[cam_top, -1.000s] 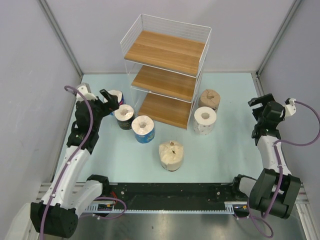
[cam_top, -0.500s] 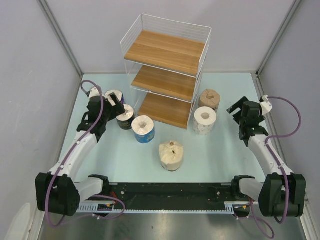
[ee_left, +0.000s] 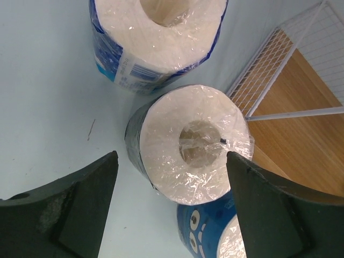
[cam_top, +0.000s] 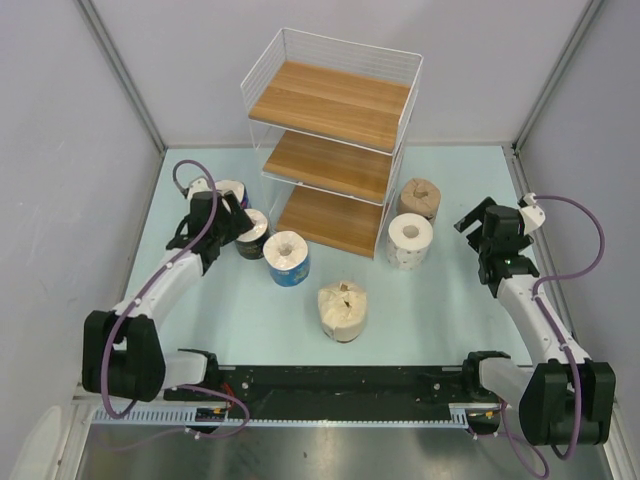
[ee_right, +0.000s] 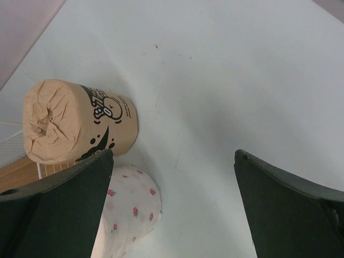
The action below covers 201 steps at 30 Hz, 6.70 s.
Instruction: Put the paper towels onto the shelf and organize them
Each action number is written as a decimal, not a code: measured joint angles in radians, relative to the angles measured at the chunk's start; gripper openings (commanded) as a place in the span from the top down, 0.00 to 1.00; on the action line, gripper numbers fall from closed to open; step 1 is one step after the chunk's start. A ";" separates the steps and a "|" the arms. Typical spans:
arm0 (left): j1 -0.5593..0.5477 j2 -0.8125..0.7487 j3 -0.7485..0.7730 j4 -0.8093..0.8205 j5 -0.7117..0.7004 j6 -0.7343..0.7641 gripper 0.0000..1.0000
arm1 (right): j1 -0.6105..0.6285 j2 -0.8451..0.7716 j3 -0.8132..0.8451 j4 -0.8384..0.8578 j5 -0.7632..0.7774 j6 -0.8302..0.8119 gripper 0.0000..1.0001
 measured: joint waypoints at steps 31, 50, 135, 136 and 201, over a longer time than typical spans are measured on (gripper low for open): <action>0.003 0.190 0.008 0.097 -0.048 -0.055 0.51 | -0.004 -0.003 0.000 -0.011 -0.037 -0.040 0.00; 0.011 0.092 0.011 0.022 -0.021 -0.030 0.72 | -0.009 -0.002 0.000 -0.023 -0.045 -0.039 0.00; 0.014 -0.002 0.369 0.218 0.283 0.043 0.66 | -0.079 -0.051 0.000 -0.098 -0.022 -0.047 0.00; 0.028 0.006 0.377 0.219 0.294 0.042 0.66 | -0.079 -0.051 0.000 -0.098 -0.023 -0.047 0.00; -0.149 -0.075 0.317 0.252 0.089 0.043 0.23 | -0.118 -0.051 0.000 -0.128 -0.048 -0.051 0.00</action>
